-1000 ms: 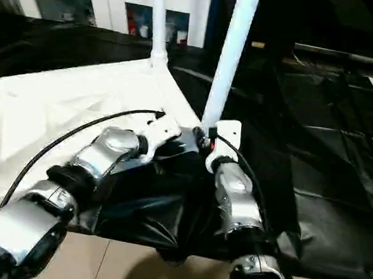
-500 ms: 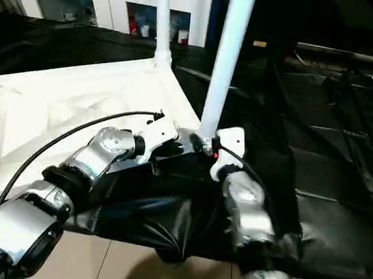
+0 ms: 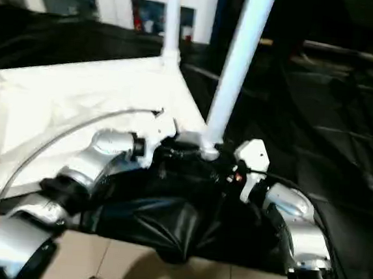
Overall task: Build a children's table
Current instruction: Rotate leg to tighten
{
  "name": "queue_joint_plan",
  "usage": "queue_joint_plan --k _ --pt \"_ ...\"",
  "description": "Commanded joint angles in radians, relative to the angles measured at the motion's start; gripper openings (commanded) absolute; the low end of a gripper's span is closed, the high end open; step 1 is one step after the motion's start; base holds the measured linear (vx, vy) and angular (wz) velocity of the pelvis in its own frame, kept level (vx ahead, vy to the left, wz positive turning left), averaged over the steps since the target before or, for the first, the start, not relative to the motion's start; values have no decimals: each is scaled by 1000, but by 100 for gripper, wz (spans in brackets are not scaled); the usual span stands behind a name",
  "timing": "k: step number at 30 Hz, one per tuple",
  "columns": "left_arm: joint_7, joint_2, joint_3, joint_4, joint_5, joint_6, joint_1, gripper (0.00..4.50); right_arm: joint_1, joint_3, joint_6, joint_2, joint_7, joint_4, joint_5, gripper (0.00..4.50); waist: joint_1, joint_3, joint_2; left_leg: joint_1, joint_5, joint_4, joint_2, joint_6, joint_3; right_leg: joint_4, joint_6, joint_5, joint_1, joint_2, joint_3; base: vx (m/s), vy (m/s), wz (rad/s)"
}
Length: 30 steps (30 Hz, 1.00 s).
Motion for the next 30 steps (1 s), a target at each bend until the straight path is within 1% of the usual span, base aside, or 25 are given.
queue_joint_plan --k 1,2,3,4,5,6,7,8,9,10,11,12,13,15,17,18,19,20,21,22,23,25,26,27,30 --pt "-46 37 -17 -85 -14 76 35 152 -12 15 25 12 2 -18 12 329 4 -67 -16 8 -140 -58 21 92 -5 -72 -217 -226 58 -63 40 0 0 0" --pt "-87 104 -33 -164 -6 137 73 167 -29 25 28 34 -9 -4 4 329 5 -69 -15 10 -133 -59 24 86 -7 -66 -222 -206 59 -66 42 0 0 0" --pt "-90 111 -35 -172 -4 143 77 167 -31 26 28 36 -9 -2 4 329 -6 -67 -16 -6 -106 -66 24 85 -13 -57 -219 -180 65 -65 39 0 0 0" --pt "-135 195 -51 -272 15 219 131 179 -51 40 36 61 -14 12 0 329 -6 -66 -11 3 -128 -66 24 72 -13 -62 -204 -219 58 -65 38 0 0 0" --pt "-137 200 -52 -277 18 221 134 188 -53 40 34 63 -17 15 -3 329 -12 -70 -11 4 -123 -65 26 67 -14 -58 -206 -208 60 -65 40 0 0 0" --pt "-159 246 -60 -319 37 244 166 195 -76 48 21 83 -45 47 -30 329 -12 -71 -5 9 -98 -62 25 64 -11 -56 -216 -167 55 -62 42 0 0 0" --pt "-173 287 -65 -356 57 265 202 204 -106 55 13 110 -63 85 -44 329 -14 -70 -5 11 -83 -61 22 64 -8 -53 -228 -132 54 -58 43 0 0 0" --pt "-173 292 -65 -361 59 268 207 214 -110 56 13 113 -64 90 -45 329 -13 -68 -4 10 -81 -62 22 65 -8 -53 -233 -124 53 -57 43 0 0 0" --pt "-166 321 -58 -426 58 315 258 231 -157 77 7 155 -66 137 -50 329 -14 -69 -11 9 -79 -62 23 62 -6 -49 -240 -109 54 -57 42 0 0 0" --pt "-166 321 -58 -426 58 315 258 231 -157 77 7 155 -66 137 -50 329 -13 -67 -5 10 -82 -64 23 61 -7 -48 -245 -110 53 -59 43 0 0 0" --pt "-159 328 -56 -452 57 333 276 245 -176 84 9 173 -67 152 -49 329 -10 -67 -3 16 -81 -63 25 60 -5 -48 -247 -100 50 -57 43 0 0 0" --pt "-149 338 -58 -485 49 357 292 258 -191 89 5 189 -74 162 -50 329 -10 -66 -8 17 -79 -63 25 62 -3 -48 -250 -92 49 -56 44 0 0 0" --pt "-149 338 -58 -485 49 357 292 269 -191 89 5 189 -74 162 -50 329 -7 -66 -5 16 -76 -64 26 59 -4 -44 -254 -84 50 -58 44 0 0 0" --pt "-133 344 -58 -506 51 374 304 279 -208 89 -2 208 -91 179 -53 329 -5 -65 -6 15 -70 -64 25 53 -3 -42 -249 -71 51 -56 44 0 0 0" --pt "-93 354 -59 -548 63 398 327 290 -254 69 -15 264 -177 242 -68 329 -8 -62 -16 9 -76 -67 20 42 -5 -43 -240 -88 55 -57 44 0 0 0" --pt "-93 354 -59 -548 63 398 327 301 -254 69 -15 264 -177 242 -68 329 -9 -61 -12 13 -93 -67 20 31 -4 -48 -236 -115 52 -59 46 0 0 0" --pt "-61 362 -54 -585 75 424 346 312 -289 42 -18 312 -258 303 -69 329 -12 -62 -18 14 -94 -66 22 23 -3 -46 -232 -115 52 -60 47 0 0 0" --pt "-45 362 -49 -593 80 429 352 320 -303 30 -28 329 -295 330 -73 329 -16 -60 -24 6 -86 -69 20 16 -7 -43 -229 -121 56 -60 47 0 0 0" --pt "-29 360 -42 -600 86 433 358 320 -315 18 -38 345 -330 355 -77 329 -16 -60 -23 10 -94 -68 18 14 -5 -47 -225 -132 53 -59 48 0 0 0" --pt "2 359 -28 -603 104 434 366 320 -345 -13 -68 365 -426 421 -100 329 -20 -61 -25 9 -84 -66 19 10 -5 -43 -224 -124 51 -60 49 0 0 0" --pt "7 359 -25 -602 107 434 367 320 -351 -18 -74 368 -443 432 -104 329 -20 -61 -25 8 -81 -66 15 6 -4 -44 -220 -124 52 -56 48 0 0 0" --pt "27 363 -12 -594 120 423 370 320 -375 -50 -106 367 -512 483 -115 329 -21 -61 -28 9 -93 -64 15 5 -3 -42 -209 -112 50 -52 49 0 0 0" --pt "37 364 -7 -595 127 422 373 320 -387 -61 -124 361 -549 508 -123 329 -17 -59 -26 14 -104 -65 16 2 -1 -45 -202 -120 45 -52 49 0 0 0" --pt "47 367 -1 -596 133 418 377 320 -401 -81 -141 351 -588 537 -122 329 -14 -59 -27 14 -106 -64 15 0 0 -43 -197 -120 44 -50 49 0 0 0" --pt "59 371 2 -595 135 413 381 320 -418 -100 -159 332 -641 569 -130 329 -8 -60 -26 17 -106 -63 14 -4 1 -39 -190 -95 42 -46 48 0 0 0"
